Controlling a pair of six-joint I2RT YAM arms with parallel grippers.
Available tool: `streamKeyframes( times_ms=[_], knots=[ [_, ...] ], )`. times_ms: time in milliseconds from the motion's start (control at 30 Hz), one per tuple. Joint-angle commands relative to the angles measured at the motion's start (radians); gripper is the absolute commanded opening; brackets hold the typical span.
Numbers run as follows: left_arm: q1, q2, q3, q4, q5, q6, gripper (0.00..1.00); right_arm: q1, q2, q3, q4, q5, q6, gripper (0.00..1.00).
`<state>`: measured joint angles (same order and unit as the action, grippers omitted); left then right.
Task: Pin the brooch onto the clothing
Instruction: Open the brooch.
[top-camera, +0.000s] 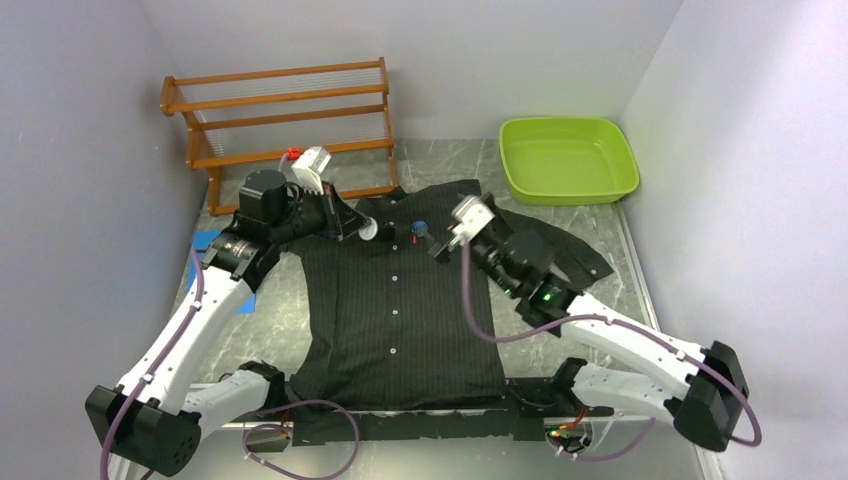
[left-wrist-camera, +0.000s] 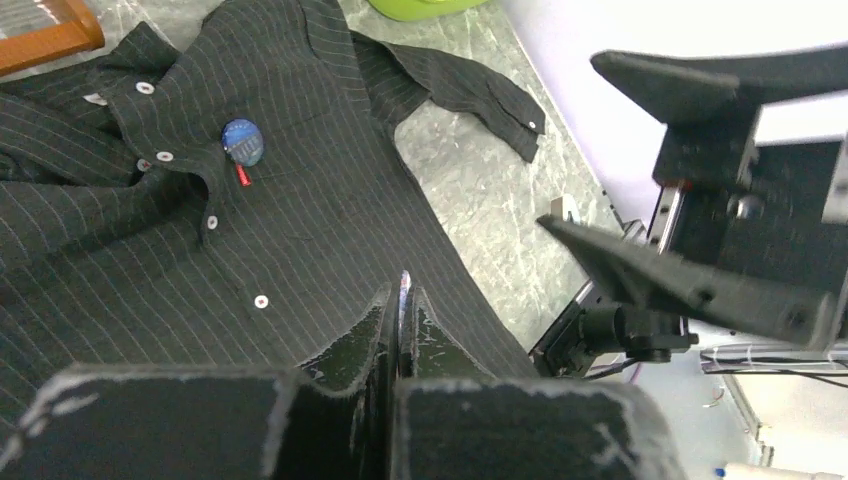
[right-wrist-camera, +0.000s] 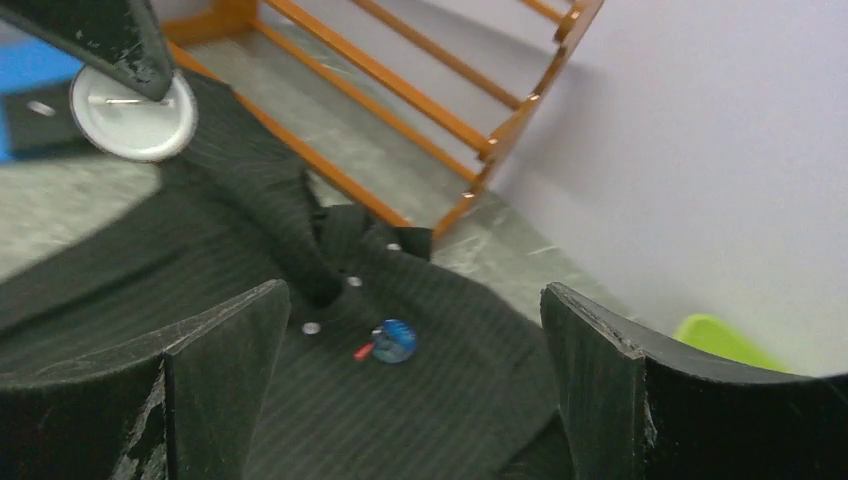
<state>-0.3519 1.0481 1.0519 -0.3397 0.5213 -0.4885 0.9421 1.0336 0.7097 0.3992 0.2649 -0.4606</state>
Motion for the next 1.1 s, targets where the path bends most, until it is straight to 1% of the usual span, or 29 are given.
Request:
streamKeyframes(
  times_ms=[0, 67, 133, 200, 367, 433, 500, 600, 667, 800, 867, 933, 1033, 1067],
  knots=[
    [0.004, -0.03, -0.005, -0.011, -0.013, 0.072, 0.03, -0.248, -0.068, -0.025, -0.064, -0.604, 0.533, 1.0],
    [0.004, -0.031, -0.017, 0.03, 0.048, 0.058, 0.03, -0.338, -0.068, -0.049, 0.012, -0.754, 0.652, 1.0],
    [0.004, -0.021, -0.027, 0.077, 0.124, 0.042, 0.03, -0.384, -0.043, -0.044, 0.045, -0.879, 0.728, 0.98],
    [0.004, -0.006, -0.03, 0.122, 0.21, 0.028, 0.03, -0.415, -0.001, -0.043, 0.118, -0.992, 0.818, 0.95],
    [0.0, 0.043, -0.041, 0.248, 0.35, -0.039, 0.03, -0.442, 0.108, -0.05, 0.393, -1.141, 1.09, 0.93],
    [-0.003, 0.052, -0.043, 0.282, 0.372, -0.061, 0.03, -0.441, 0.155, -0.03, 0.475, -1.186, 1.159, 0.87],
    [-0.009, 0.056, -0.043, 0.297, 0.38, -0.068, 0.03, -0.439, 0.197, -0.014, 0.537, -1.215, 1.227, 0.75],
    [-0.018, 0.058, -0.048, 0.31, 0.385, -0.075, 0.02, -0.429, 0.24, 0.015, 0.553, -1.231, 1.249, 0.64],
    [-0.024, 0.058, -0.054, 0.322, 0.392, -0.084, 0.03, -0.413, 0.255, 0.04, 0.522, -1.218, 1.23, 0.63],
    [-0.034, 0.056, -0.06, 0.326, 0.388, -0.091, 0.03, -0.375, 0.274, 0.102, 0.432, -1.176, 1.168, 0.65],
    [-0.036, 0.053, -0.065, 0.325, 0.382, -0.091, 0.03, -0.364, 0.29, 0.132, 0.397, -1.169, 1.148, 0.62],
    [-0.036, 0.047, -0.071, 0.326, 0.376, -0.094, 0.03, -0.354, 0.311, 0.155, 0.396, -1.175, 1.15, 0.54],
    [-0.036, 0.04, -0.07, 0.313, 0.363, -0.088, 0.02, -0.344, 0.347, 0.192, 0.383, -1.195, 1.157, 0.35],
    [-0.036, 0.037, -0.071, 0.311, 0.359, -0.086, 0.03, -0.341, 0.36, 0.2, 0.375, -1.201, 1.158, 0.32]
  ],
)
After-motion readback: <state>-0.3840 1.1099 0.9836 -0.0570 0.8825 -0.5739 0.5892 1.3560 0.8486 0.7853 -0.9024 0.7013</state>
